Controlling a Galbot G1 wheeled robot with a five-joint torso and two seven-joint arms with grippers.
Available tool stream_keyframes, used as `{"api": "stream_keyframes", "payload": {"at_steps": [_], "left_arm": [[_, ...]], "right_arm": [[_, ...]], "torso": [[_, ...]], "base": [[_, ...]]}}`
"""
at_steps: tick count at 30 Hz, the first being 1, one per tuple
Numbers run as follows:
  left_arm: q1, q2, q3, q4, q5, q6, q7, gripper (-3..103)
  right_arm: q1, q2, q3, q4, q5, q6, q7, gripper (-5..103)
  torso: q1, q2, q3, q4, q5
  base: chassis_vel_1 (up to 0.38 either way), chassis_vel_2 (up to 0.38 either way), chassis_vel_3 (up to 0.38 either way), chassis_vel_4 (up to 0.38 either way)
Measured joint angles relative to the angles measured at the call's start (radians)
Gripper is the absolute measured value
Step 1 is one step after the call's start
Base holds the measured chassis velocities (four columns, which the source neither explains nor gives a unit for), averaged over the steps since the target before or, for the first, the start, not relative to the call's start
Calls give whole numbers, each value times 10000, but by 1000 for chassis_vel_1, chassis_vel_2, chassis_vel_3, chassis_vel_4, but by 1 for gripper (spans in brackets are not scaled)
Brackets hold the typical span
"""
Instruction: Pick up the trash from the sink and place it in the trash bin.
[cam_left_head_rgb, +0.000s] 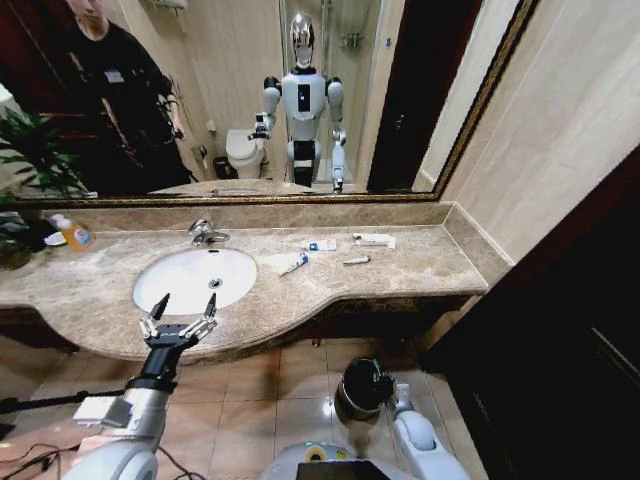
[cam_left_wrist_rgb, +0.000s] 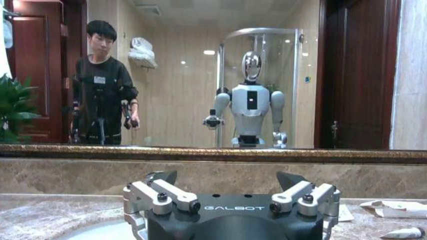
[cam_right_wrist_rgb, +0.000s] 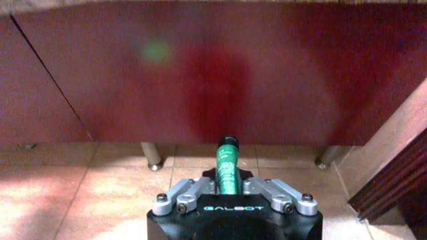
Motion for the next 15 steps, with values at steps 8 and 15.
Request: {"api": "stream_keyframes", "payload": {"at_steps": [8, 15], "left_arm": [[0, 0, 0, 0, 0, 1, 0, 100], [0, 0, 0, 0, 0, 0, 0, 100]], "right_arm": [[191, 261, -4, -379, -186, 242, 146, 46], [248, 317, -35, -361, -326, 236, 153, 73]], "torso": [[0, 0, 0, 0, 1], [-1, 0, 0, 0, 0]], "base": [[0, 0, 0, 0], [0, 0, 0, 0]]}}
